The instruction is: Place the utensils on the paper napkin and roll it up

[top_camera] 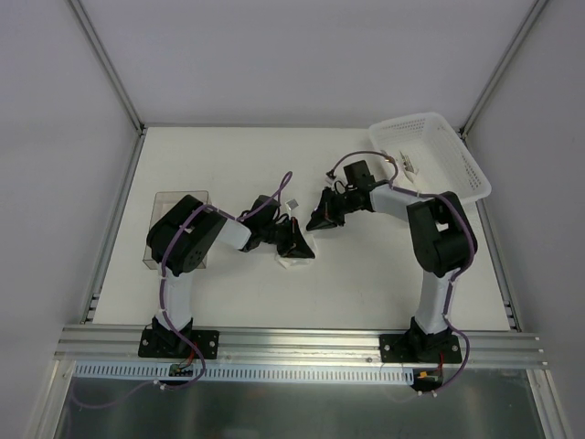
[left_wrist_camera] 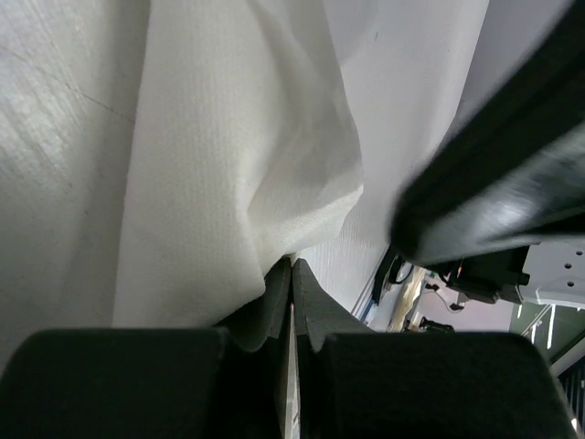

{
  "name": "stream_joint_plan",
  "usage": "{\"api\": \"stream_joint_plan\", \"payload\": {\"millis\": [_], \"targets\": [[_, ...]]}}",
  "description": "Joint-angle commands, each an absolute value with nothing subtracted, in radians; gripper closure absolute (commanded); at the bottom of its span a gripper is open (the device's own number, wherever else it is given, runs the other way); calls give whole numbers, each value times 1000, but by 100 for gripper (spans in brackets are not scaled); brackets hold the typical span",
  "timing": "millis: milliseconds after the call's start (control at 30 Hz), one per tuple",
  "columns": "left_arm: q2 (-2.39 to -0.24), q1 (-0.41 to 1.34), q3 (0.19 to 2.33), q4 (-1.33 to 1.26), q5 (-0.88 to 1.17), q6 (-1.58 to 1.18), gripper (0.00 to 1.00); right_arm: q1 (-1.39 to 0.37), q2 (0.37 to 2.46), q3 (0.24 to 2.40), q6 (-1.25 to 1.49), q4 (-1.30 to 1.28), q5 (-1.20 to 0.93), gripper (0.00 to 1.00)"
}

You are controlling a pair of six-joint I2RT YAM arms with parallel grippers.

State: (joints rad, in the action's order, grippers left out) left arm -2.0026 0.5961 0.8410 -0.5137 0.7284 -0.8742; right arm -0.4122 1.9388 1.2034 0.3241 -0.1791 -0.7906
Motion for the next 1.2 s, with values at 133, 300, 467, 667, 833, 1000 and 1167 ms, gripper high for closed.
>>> {"api": "stream_joint_plan", "payload": {"millis": [133,300,467,667,833,1000,1167], "targets": [[-2057,611,796,-256,592,-781,100,-434,2039,1235,357,-129,-738,98],[-1993,617,799,-227,574,-756,97,-446,2072,1229,328,-170,-695,98],[-1858,624,807,-161,546,-713,82,-448,2086,1229,288,-229,-663,99],[-1585,624,863,18,468,-620,69,-445,2097,1236,259,-261,-647,99],[-1483,614,870,118,437,-586,66,-446,2100,1238,250,-270,-647,99],[-1520,615,856,147,423,-560,69,-446,2095,1241,235,-288,-641,99],[-1537,624,851,146,413,-483,67,-445,2102,1247,232,-302,-640,99]]}}
